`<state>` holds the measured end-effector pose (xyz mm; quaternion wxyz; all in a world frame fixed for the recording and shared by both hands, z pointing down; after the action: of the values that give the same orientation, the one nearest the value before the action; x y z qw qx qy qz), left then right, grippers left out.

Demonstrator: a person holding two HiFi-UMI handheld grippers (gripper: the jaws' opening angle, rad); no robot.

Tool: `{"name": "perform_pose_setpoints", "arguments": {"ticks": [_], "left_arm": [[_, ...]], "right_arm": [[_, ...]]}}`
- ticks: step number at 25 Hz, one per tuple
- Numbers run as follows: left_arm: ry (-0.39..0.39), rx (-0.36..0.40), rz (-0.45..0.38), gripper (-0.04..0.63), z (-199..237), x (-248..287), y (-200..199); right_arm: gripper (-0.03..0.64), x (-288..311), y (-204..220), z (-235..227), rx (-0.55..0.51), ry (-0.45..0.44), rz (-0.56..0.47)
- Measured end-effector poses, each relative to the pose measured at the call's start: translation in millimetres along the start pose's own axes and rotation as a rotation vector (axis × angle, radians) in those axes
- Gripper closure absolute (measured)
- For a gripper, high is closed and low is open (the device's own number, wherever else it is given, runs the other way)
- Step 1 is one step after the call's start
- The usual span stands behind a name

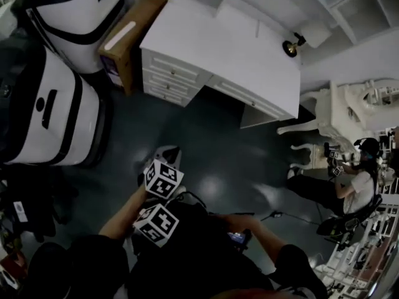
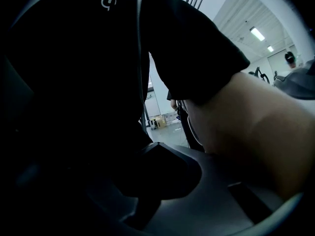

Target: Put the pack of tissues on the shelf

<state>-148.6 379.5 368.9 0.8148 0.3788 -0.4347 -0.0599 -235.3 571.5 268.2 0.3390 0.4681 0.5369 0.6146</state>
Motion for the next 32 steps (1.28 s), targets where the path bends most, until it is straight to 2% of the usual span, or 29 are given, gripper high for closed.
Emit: {"name": "perform_pose_setpoints", "arguments": {"ticks": [5, 9, 12, 15, 19, 22, 24, 27, 29, 32], "left_arm": [[0.071, 0.069, 0.035, 0.584, -86, -2, 33], [0.094, 0.085, 0.095, 0.584, -146, -12, 85], [0.083, 0.097, 0.111, 0.586, -164, -27, 109], [0.045, 0.109, 0.100, 0.584, -174, -37, 120], [0.135, 0.194, 0.067, 0.586, -192, -53, 123], [0.121, 0.198, 0.034, 0.584, -178, -76, 132], [0.082, 0.152, 0.024, 0.584, -157, -97, 145], [-0.008, 0.095, 0.008, 0.584, -100, -133, 153], [-0.056, 0.089, -0.013, 0.585, -69, -152, 151], [-0.048, 0.119, -0.054, 0.584, -52, -172, 148]], "right_arm": [[0.606, 44, -15, 57, -0.019, 0.123, -0.004], [0.606, 98, -26, 103, -0.042, 0.156, -0.035], [0.606, 129, -34, 117, -0.055, 0.141, -0.036], [0.606, 149, -40, 123, -0.067, 0.174, -0.034], [0.606, 165, -45, 116, -0.068, 0.234, -0.001], [0.605, 186, -47, 96, -0.047, 0.223, 0.000], [0.604, 204, -50, 79, -0.047, 0.166, -0.018], [0.606, 217, -53, 35, -0.089, 0.078, -0.001], [0.606, 222, -53, 8, -0.120, 0.066, 0.011], [0.606, 231, -53, -18, -0.135, 0.081, 0.054]]}}
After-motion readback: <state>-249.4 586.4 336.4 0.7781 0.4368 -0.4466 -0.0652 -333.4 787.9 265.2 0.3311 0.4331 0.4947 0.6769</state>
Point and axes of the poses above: the fingertips, and each gripper's own axes: x forward along the fingers, z to its left, y out of its underside, the point moved 10 cm from there along -x, backward along the fingers, and after that the axes turned 15 degrees about -x, right-handed, at the moved point
